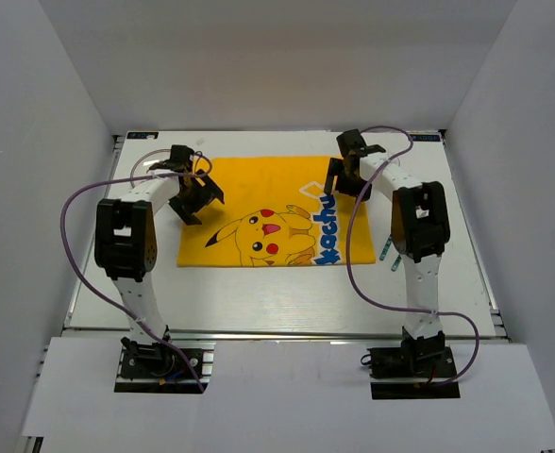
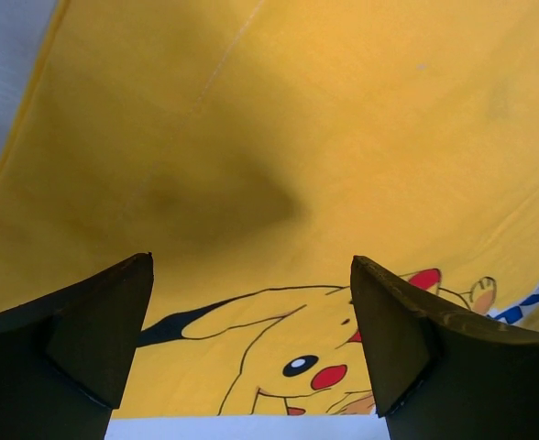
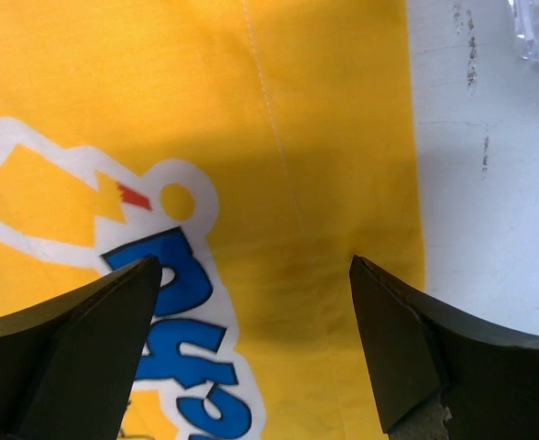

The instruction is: Set the dinner table for one person

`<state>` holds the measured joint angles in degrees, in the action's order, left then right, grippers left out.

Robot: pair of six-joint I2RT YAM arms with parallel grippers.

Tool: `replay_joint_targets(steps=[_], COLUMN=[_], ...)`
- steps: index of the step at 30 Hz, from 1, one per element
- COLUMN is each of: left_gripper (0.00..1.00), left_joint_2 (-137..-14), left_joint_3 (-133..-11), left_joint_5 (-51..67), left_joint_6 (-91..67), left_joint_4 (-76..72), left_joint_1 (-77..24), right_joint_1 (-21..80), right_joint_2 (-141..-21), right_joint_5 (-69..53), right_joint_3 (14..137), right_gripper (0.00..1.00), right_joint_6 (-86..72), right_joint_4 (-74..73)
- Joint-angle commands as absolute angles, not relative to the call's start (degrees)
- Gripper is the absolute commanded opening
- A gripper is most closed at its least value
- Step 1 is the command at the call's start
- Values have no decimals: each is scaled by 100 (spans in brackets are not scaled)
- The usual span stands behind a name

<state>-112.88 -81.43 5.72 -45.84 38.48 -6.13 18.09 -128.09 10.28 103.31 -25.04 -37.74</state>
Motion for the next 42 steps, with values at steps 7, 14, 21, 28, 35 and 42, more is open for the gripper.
replay_joint_targets(steps=[7, 14, 21, 28, 35, 42], left_gripper=[98, 98, 98, 98, 98, 98], left_joint_2=[-10469, -9530, -8605, -8253, -9228, -9790], left_joint_3=[-9263, -9308, -8273, -7113, -6549, -5916], left_joint_5=[326, -606, -827, -9, 922, 791], left_joint_6=[-4272, -4114, -4210, -4455, -5414, -5827], left_joint_4=[4517, 4658, 4149, 2858, 1699, 213], left_joint_1=[-563, -378, -27, 851, 1529, 1854], right_joint_1=[2065, 2381, 2312, 2312, 2320, 2347], right_joint_2=[-11182, -8828, -6393, -5239, -4703, -4518], right_joint_5=[1046, 450, -1538, -1688, -2258, -2996], right_joint_3=[11170, 9241, 6979, 6346, 5653, 5081], right_gripper=[89, 89, 89, 89, 89, 89], right_joint_6=[-2242, -2223, -2715, -2725, -2777, -2997], right_joint_4=[-4209, -3142, -1688, -1573, -1574, -1196])
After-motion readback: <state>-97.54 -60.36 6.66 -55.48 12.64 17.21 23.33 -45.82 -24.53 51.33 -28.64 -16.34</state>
